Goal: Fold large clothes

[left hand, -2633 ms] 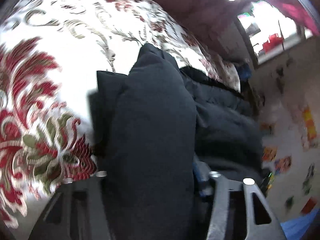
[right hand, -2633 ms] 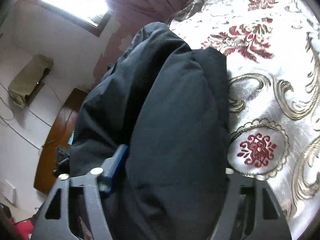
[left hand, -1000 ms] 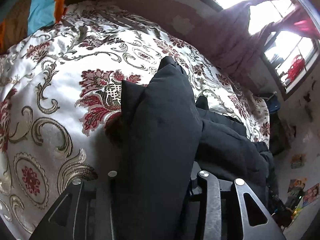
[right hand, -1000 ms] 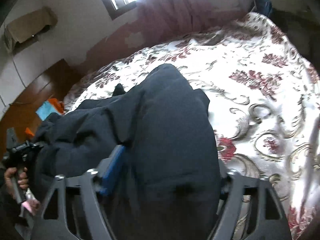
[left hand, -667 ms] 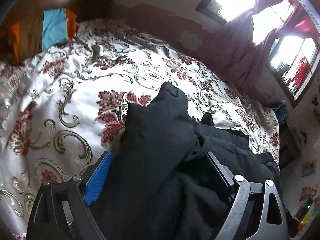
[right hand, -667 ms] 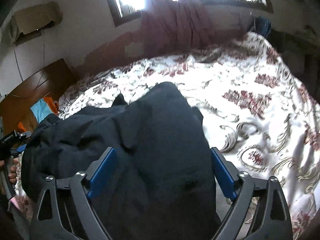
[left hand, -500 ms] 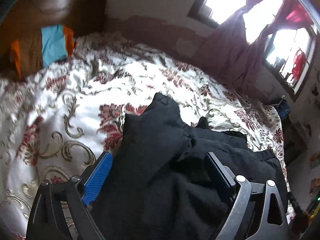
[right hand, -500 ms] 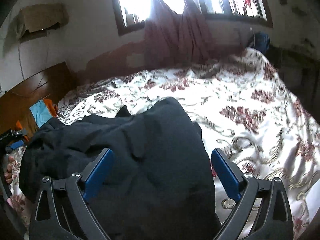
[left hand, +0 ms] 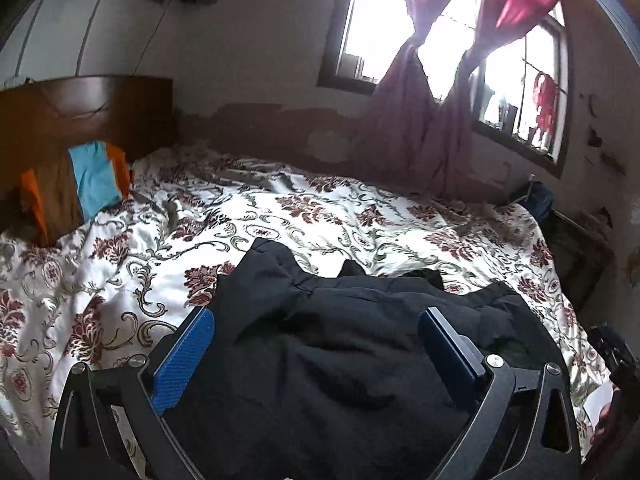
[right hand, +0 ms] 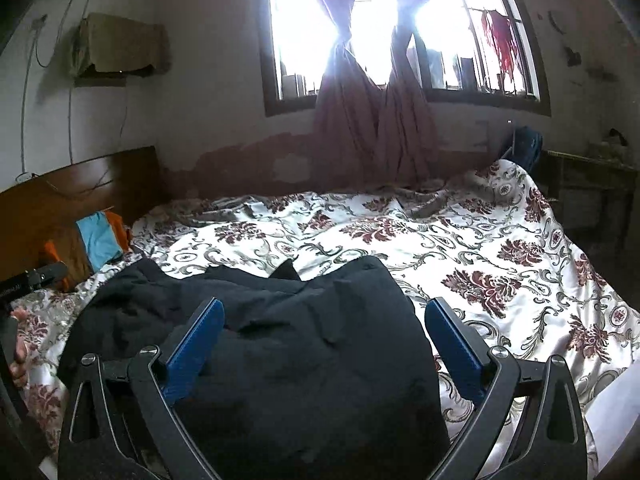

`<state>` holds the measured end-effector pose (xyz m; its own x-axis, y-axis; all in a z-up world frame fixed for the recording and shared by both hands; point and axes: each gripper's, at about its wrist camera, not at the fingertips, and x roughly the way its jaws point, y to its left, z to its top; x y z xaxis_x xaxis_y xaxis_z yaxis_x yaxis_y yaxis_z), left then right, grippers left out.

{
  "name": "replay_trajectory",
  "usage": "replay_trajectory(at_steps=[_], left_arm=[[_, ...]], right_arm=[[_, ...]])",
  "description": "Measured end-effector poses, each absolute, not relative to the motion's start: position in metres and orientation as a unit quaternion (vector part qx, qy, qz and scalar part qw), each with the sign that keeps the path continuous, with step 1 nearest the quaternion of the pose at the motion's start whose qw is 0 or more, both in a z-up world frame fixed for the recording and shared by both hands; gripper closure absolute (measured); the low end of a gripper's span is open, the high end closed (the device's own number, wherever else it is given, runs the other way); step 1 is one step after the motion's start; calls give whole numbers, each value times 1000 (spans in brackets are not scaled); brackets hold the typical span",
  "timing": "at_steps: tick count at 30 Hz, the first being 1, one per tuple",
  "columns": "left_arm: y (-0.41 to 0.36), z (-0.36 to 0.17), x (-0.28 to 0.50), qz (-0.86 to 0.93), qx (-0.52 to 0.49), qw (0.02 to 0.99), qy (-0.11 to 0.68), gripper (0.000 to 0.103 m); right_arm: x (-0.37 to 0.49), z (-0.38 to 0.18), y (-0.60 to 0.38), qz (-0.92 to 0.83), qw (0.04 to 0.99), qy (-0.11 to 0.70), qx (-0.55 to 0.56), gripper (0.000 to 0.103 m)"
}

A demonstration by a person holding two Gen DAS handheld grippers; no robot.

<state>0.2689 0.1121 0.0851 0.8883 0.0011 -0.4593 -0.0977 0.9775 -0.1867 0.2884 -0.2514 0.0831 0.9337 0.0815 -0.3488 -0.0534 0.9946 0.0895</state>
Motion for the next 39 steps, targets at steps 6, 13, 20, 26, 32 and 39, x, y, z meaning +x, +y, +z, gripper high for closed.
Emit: replay_trajectory(at_steps=[6, 13, 20, 26, 32, 39], left_arm=[[96, 95, 237, 24, -90, 971, 219, 0], [75, 102, 198, 16, -68, 976, 204, 0], [60, 107, 159, 15, -45, 982, 184, 0], [53, 109, 130, 22, -37, 984, 175, 0], [50, 101, 102, 26, -35, 983, 176, 0], [48, 89, 77, 32, -29, 983, 178, 0]], right_arm=[[259, 92, -242, 38, 985, 162, 40, 4], [222, 101, -226, 43, 989, 139, 27, 4], [187, 109, -213, 52, 991, 121, 12, 4], [159, 107, -204, 56, 992, 116, 5, 4], [135, 99, -199, 56, 991, 118, 2, 4], [111, 87, -193, 47, 991, 121, -15, 4]])
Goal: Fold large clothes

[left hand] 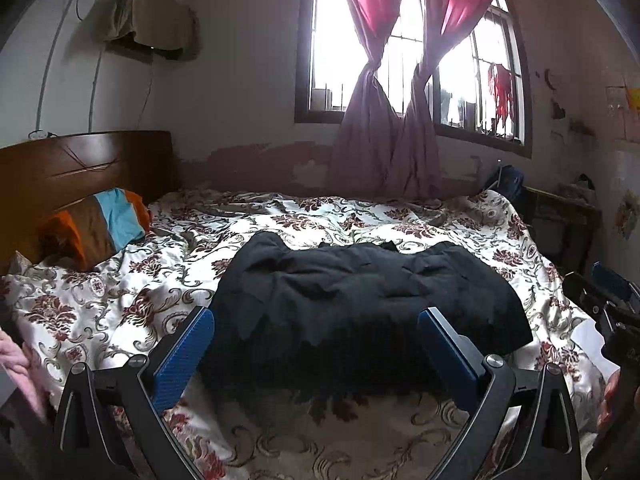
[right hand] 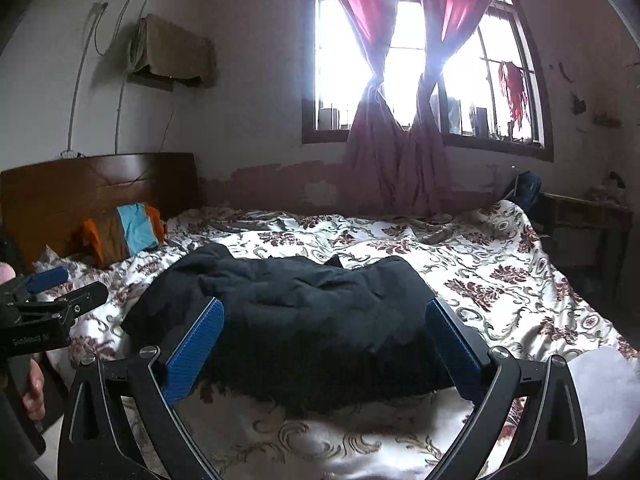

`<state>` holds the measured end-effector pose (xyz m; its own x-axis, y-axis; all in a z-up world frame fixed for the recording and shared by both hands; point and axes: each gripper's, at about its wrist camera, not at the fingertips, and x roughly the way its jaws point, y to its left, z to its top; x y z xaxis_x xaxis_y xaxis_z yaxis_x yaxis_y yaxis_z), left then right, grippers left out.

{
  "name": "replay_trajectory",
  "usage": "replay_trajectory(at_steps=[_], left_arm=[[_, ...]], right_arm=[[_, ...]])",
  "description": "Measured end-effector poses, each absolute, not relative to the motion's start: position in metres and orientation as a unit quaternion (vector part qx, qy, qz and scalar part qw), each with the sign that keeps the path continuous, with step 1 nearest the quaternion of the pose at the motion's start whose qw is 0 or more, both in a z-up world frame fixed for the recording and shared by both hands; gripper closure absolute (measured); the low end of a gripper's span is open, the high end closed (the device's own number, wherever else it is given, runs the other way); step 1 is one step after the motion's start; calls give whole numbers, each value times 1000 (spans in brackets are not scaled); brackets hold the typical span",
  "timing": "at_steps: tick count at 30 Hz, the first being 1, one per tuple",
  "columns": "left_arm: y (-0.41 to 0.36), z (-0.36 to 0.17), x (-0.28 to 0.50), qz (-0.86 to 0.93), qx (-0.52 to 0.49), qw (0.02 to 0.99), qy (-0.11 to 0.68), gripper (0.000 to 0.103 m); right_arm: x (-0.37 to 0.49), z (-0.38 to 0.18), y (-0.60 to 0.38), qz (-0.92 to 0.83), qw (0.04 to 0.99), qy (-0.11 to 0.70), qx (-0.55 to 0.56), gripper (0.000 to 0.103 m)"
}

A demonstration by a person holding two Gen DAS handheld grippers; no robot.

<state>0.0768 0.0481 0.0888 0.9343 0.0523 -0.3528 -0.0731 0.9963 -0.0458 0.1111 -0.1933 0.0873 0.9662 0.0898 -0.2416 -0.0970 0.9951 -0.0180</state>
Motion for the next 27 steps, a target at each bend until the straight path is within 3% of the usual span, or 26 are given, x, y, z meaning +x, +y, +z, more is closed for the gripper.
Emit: replay_trajectory(at_steps=[27], left_arm=[[52, 21, 61, 52, -50, 971, 229, 0]], right_arm=[[99, 30, -196, 20, 984, 174, -10, 4]])
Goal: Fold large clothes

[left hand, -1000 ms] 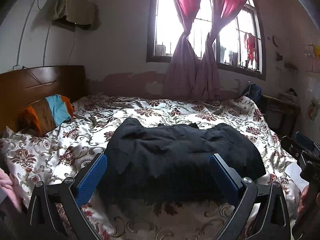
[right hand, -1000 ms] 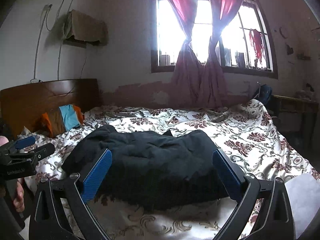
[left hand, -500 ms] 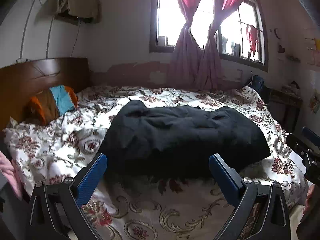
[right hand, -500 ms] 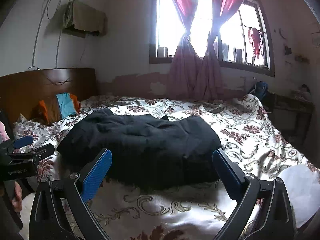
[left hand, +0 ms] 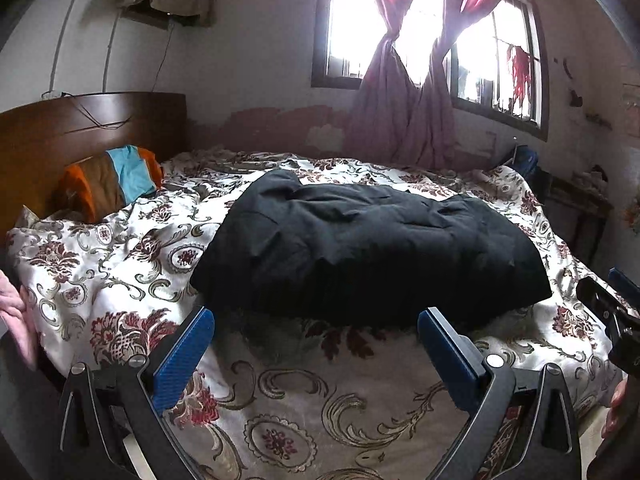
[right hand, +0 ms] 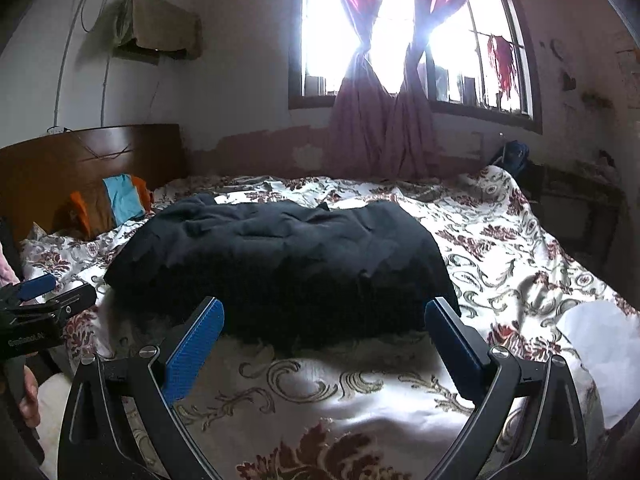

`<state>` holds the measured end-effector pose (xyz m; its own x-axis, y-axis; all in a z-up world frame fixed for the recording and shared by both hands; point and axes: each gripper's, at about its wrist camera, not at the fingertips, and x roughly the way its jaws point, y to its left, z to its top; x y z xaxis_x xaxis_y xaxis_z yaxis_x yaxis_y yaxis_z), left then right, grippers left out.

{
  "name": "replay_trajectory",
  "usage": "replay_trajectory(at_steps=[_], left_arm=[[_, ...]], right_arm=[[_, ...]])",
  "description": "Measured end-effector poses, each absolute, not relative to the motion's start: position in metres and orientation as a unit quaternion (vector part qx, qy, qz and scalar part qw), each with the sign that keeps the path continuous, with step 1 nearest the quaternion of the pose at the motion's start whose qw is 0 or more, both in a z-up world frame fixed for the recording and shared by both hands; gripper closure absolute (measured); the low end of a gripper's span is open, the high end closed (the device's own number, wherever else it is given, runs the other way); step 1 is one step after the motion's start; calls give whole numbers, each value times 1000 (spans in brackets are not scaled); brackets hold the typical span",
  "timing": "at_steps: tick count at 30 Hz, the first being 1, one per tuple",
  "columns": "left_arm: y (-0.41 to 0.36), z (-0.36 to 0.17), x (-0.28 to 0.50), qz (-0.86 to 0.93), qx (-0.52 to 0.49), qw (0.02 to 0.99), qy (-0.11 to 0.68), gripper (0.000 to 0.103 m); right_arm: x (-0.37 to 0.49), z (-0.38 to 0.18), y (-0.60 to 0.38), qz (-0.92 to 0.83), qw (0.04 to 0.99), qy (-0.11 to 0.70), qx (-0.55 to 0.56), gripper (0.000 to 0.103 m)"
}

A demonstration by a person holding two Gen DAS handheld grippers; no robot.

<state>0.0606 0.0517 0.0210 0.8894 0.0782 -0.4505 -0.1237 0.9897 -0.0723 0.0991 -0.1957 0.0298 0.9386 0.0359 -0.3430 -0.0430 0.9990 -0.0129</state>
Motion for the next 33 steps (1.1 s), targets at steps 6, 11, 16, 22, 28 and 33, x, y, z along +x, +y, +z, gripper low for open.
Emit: replay_trajectory(at_steps=[6, 11, 16, 22, 28, 33], left_arm=[[50, 13, 58, 53, -44, 969, 237, 0], [49, 10, 58, 52, -42, 968, 241, 0], [47, 9, 58, 50, -37, 968, 243, 0], [45, 9, 56, 49, -34, 968, 243, 0], [45, 9, 55, 49, -33, 969, 242, 0], [45, 9, 55, 50, -33, 969, 241, 0]], right_arm=[[97, 28, -196, 14, 985, 172, -9, 4], [97, 27, -197, 14, 985, 173, -8, 4], [97, 27, -196, 14, 985, 171, -9, 4], [97, 27, -197, 12, 985, 173, -7, 4], [96, 27, -198, 13, 985, 172, -7, 4], [96, 28, -197, 13, 985, 172, -7, 4]])
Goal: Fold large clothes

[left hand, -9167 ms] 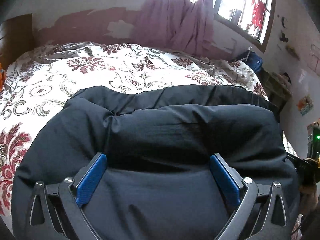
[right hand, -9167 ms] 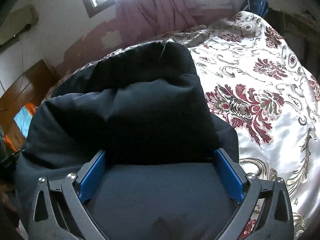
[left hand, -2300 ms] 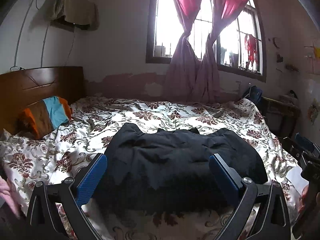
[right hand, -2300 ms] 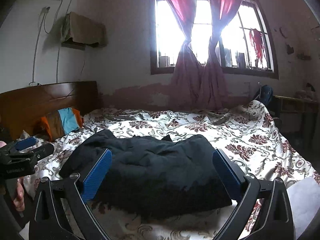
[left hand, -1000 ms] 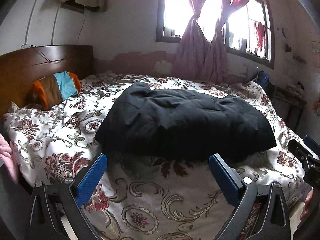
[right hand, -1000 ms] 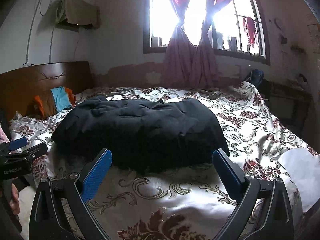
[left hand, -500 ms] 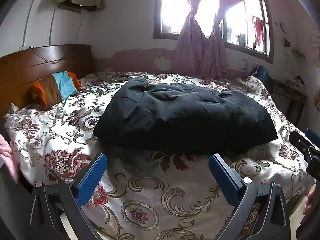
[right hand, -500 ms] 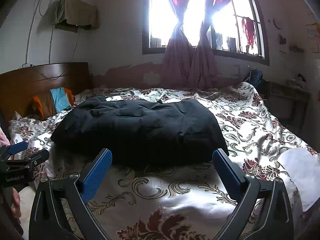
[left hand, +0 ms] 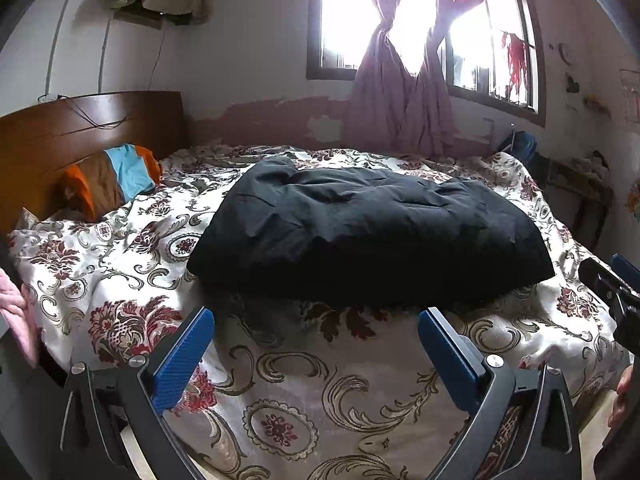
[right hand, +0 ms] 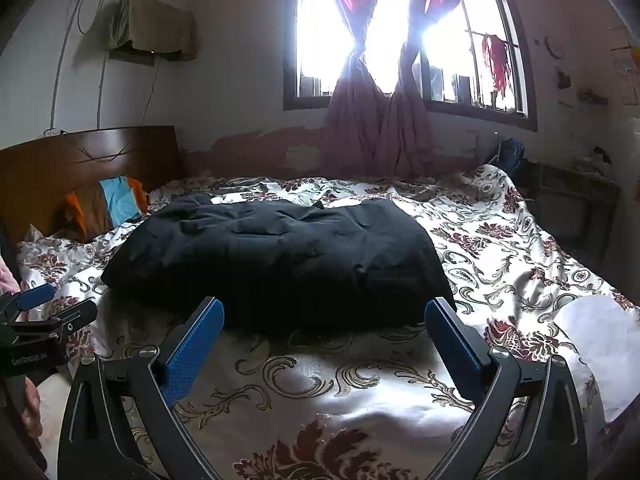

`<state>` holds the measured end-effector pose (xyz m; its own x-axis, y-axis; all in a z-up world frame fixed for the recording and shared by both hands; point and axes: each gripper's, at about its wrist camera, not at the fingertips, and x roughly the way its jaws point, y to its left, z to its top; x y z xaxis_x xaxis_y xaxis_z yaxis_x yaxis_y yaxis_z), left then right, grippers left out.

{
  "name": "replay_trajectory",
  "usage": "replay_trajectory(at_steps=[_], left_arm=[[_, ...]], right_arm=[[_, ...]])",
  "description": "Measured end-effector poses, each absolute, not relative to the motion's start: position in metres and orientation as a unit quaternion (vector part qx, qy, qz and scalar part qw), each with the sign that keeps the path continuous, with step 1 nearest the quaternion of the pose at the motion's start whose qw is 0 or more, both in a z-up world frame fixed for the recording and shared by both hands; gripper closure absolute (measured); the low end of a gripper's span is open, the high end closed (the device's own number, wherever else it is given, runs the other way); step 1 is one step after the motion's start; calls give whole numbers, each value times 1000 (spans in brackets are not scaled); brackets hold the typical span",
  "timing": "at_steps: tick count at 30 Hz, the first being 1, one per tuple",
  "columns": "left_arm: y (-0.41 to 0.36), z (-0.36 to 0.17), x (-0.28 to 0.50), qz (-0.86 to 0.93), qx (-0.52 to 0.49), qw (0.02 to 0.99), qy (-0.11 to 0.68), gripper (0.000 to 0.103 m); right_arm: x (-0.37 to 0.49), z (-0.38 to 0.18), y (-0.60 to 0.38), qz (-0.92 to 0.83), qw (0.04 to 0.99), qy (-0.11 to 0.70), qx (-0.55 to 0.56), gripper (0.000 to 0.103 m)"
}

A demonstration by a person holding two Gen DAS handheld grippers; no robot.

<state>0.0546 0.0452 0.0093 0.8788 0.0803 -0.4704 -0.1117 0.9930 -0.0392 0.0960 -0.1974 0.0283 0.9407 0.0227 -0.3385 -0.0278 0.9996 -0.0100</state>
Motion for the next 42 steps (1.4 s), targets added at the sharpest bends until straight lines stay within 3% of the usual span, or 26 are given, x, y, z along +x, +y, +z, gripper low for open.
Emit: replay_trajectory(at_steps=[42], left_arm=[[46, 10, 52, 54, -41, 968, 242, 0]], right_arm=[[97, 30, -195, 15, 985, 171, -5, 4]])
